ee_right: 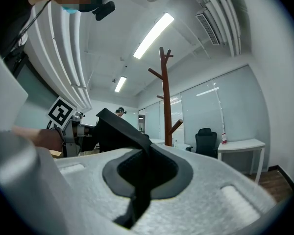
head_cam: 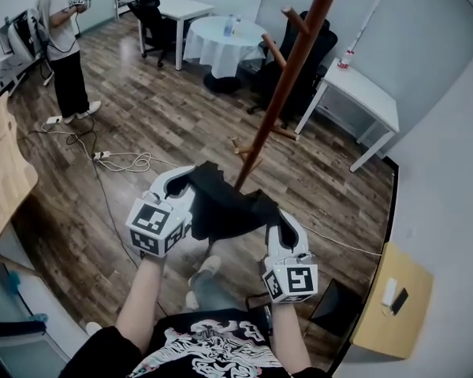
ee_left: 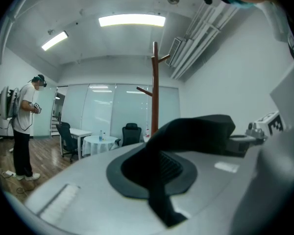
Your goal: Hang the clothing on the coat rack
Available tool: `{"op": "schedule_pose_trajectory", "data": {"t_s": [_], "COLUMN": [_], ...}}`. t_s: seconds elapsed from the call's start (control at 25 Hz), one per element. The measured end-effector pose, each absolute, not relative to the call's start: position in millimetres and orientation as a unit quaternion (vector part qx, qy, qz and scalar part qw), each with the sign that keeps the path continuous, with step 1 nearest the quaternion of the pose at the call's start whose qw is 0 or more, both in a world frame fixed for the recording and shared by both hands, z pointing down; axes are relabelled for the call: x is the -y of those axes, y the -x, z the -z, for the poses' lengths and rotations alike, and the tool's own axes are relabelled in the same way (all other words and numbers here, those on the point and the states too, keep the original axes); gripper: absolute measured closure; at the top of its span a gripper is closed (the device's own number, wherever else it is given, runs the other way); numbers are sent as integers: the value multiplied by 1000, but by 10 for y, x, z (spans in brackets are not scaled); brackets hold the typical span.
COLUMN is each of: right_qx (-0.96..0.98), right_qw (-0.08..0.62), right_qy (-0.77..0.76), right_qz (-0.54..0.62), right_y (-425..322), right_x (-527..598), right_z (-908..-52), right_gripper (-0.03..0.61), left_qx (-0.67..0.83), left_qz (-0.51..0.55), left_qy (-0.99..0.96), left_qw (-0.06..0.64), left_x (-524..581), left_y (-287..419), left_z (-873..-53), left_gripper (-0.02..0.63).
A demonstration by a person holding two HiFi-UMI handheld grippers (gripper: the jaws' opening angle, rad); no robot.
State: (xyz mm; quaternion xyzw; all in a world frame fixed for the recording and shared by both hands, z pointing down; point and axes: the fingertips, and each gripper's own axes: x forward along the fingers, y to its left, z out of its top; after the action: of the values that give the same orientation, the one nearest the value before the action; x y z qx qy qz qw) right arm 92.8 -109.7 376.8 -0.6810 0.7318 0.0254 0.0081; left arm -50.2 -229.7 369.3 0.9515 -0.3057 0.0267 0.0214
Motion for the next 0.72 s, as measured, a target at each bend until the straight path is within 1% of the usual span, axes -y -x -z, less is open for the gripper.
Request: {"op": "schedule_pose_trajectory", "data": {"t_s": [0.72], "right_qx": [-730], "right_qw": [21], "right_qy": [683], "right_qz": [-5], "right_y": [-1078], "right_x": [1519], "right_z": [-3976], "right_gripper": [575], "left_qx": [298], "left_qz": [-36], "left_qy": [-954], "left_qw": [23], "left_x": [2820], "left_y": [214], "left_z": [-3784], "left_gripper": [612]}}
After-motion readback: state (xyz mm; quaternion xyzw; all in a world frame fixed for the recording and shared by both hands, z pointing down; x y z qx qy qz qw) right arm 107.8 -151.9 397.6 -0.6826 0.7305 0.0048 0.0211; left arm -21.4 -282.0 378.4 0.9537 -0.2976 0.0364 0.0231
